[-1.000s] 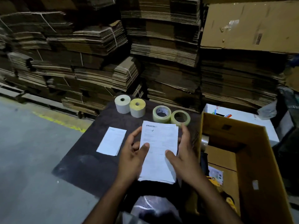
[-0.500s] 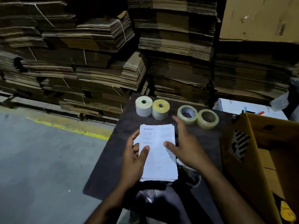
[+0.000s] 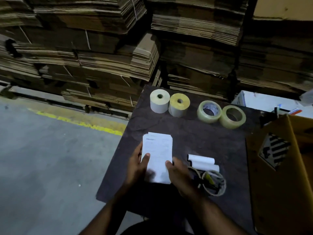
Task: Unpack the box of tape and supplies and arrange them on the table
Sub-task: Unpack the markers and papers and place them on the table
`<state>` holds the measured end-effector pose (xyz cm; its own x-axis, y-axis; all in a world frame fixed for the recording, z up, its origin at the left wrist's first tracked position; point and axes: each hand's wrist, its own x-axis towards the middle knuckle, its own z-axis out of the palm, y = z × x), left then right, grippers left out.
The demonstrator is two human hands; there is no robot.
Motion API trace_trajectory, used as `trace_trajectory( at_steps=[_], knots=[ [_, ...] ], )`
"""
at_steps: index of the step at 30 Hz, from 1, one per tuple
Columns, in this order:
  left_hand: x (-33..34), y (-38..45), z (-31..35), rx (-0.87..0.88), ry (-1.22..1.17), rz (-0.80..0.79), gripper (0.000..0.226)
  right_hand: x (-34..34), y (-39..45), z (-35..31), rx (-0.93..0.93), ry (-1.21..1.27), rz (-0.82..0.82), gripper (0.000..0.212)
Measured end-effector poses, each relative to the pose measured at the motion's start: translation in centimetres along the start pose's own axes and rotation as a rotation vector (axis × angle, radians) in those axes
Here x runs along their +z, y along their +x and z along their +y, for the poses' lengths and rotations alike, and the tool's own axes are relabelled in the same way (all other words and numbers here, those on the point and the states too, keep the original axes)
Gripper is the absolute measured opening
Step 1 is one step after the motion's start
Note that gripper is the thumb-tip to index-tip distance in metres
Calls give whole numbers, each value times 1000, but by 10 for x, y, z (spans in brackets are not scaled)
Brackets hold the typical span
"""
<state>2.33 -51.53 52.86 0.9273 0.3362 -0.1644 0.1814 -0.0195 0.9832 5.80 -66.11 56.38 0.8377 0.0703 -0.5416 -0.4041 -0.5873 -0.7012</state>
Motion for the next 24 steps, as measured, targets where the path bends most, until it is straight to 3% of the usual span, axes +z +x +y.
trace_trajectory(
  at_steps=[8,16,20,24],
  knots=[
    [8,52,-7,15,193,59,46,9,58,-14,-14,-235,106,27],
    [8,64,-43,-45,616,-9,59,23,73,1,8,-322,216,28],
    [7,59,-28,-64,572,-16,53,24,73,5,-4,-295,228,28],
    [3,50,-9,-90,463,-15,53,17,63,8,-131,-298,247,29]
  ],
)
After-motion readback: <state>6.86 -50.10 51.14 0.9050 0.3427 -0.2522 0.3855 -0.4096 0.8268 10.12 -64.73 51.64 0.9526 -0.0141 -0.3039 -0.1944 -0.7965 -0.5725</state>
